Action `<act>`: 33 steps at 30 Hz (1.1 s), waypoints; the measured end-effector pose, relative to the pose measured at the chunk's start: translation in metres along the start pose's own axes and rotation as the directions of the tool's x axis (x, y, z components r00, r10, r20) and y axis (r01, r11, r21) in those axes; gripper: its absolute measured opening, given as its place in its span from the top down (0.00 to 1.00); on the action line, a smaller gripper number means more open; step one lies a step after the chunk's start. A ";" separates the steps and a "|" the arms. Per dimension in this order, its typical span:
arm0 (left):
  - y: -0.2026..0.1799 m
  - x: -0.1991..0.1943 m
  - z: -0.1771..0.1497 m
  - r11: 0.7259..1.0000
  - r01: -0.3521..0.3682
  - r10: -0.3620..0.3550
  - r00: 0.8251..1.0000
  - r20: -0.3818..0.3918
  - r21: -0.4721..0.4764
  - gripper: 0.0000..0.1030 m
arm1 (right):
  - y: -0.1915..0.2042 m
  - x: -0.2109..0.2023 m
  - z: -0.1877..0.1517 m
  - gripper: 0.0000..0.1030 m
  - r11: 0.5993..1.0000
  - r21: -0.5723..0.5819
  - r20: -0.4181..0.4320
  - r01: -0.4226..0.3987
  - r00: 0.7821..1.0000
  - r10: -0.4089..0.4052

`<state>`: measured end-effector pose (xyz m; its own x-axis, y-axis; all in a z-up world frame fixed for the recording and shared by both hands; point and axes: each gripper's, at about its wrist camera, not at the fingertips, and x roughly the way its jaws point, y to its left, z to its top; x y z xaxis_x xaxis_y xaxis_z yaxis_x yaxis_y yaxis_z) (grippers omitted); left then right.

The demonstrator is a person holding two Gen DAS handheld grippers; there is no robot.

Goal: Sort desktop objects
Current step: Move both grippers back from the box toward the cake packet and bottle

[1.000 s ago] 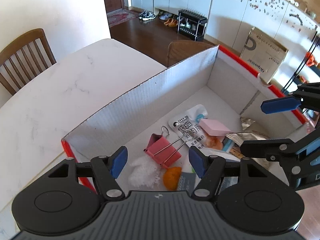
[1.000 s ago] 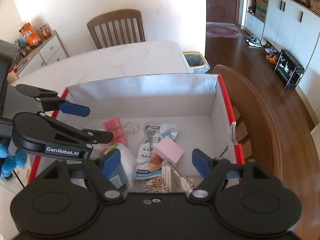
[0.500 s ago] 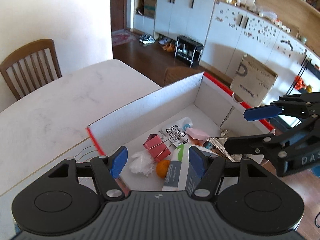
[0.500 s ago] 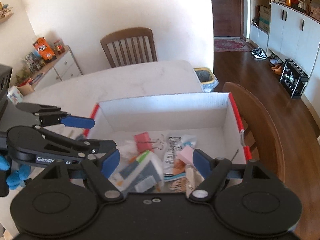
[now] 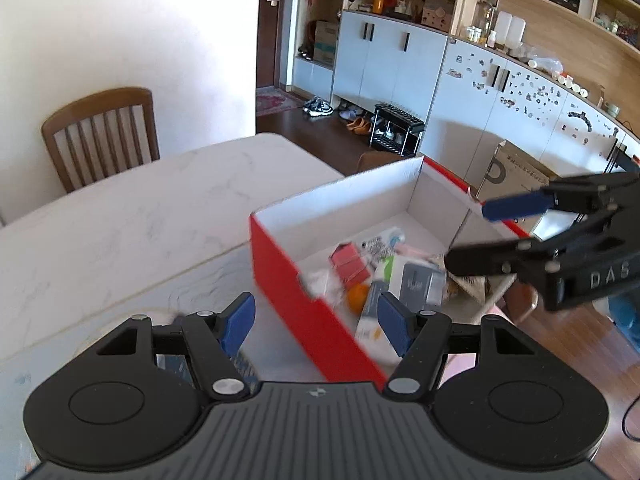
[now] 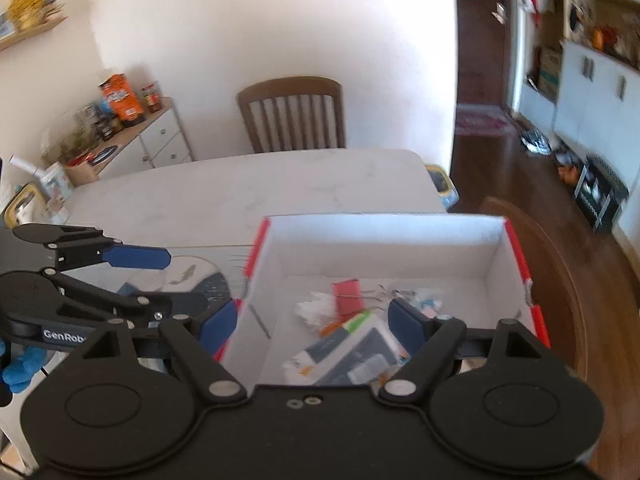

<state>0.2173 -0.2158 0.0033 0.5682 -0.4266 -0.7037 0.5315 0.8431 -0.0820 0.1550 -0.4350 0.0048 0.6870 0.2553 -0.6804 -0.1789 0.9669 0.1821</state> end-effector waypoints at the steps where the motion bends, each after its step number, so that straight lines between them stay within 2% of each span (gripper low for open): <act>1: 0.004 -0.004 -0.005 1.000 -0.004 0.004 1.000 0.002 -0.004 0.35 | 0.008 -0.001 0.000 0.18 1.000 -0.019 0.009 0.006 1.000 -0.006; 7: 0.020 -0.029 -0.034 1.000 -0.031 0.031 0.999 0.016 -0.005 0.35 | 0.041 0.000 -0.004 0.15 0.999 -0.039 0.015 -0.013 1.000 0.014; 10: 0.029 -0.042 -0.046 0.999 -0.046 0.047 0.999 0.027 -0.008 0.27 | 0.059 0.002 -0.009 0.14 0.999 -0.044 0.011 -0.027 1.000 0.027; 13: 0.043 -0.053 -0.060 0.998 -0.059 0.059 0.998 0.028 -0.030 0.26 | 0.077 0.003 -0.013 0.12 0.997 -0.055 0.011 -0.046 0.999 0.046; 16: 0.057 -0.063 -0.072 0.996 -0.072 0.074 0.997 0.024 -0.050 0.20 | 0.099 0.007 -0.020 0.11 0.996 -0.070 0.002 -0.063 0.998 0.064; 27: 0.102 -0.095 -0.106 0.993 -0.105 0.106 0.994 0.027 -0.048 0.13 | 0.174 0.021 -0.043 0.10 0.987 -0.101 -0.038 -0.128 0.991 0.125; 31: 0.122 -0.102 -0.117 0.991 -0.117 0.119 0.993 0.025 -0.065 0.01 | 0.197 0.027 -0.052 0.09 0.983 -0.106 -0.049 -0.151 0.988 0.147; 33: 0.130 -0.105 -0.122 0.990 -0.121 0.123 0.992 0.024 -0.068 0.01 | 0.208 0.030 -0.056 0.07 0.982 -0.107 -0.050 -0.157 0.987 0.152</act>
<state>0.1504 -0.0217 -0.0194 0.6442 -0.3277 -0.6911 0.4151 0.9087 -0.0440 0.0988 -0.2259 -0.0177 0.6158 0.3995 -0.6791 -0.3590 0.9095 0.2096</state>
